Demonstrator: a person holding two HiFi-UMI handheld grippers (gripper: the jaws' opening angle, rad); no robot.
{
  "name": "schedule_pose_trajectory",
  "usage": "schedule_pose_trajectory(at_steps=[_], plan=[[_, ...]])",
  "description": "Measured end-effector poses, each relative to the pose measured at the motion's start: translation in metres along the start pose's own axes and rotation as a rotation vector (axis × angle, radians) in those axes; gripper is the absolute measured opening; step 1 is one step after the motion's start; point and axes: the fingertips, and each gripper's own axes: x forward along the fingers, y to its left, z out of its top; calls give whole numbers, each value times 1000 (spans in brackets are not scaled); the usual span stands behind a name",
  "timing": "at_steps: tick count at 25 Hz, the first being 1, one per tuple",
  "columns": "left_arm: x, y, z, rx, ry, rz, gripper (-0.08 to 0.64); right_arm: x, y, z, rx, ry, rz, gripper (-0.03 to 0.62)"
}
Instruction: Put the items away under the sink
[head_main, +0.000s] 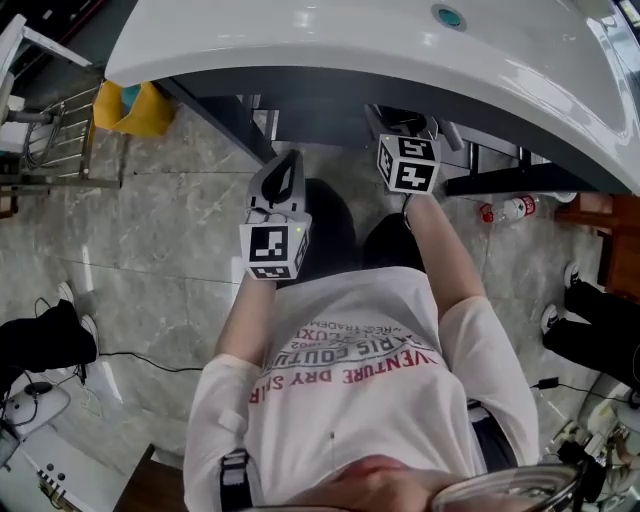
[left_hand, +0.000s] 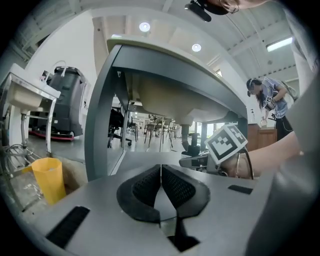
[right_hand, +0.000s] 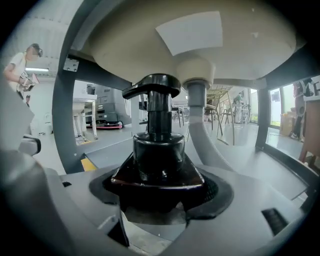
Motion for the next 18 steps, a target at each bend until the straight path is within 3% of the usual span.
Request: schedule_pose_trajectory(at_steps=[11,18], plan=[[5,9,-10,-25,14,5,28,31,-9,7,11,-16,-89,377],[4,8,-18,-39,27,2,28,28,-5,6,29,-37,-79,378]])
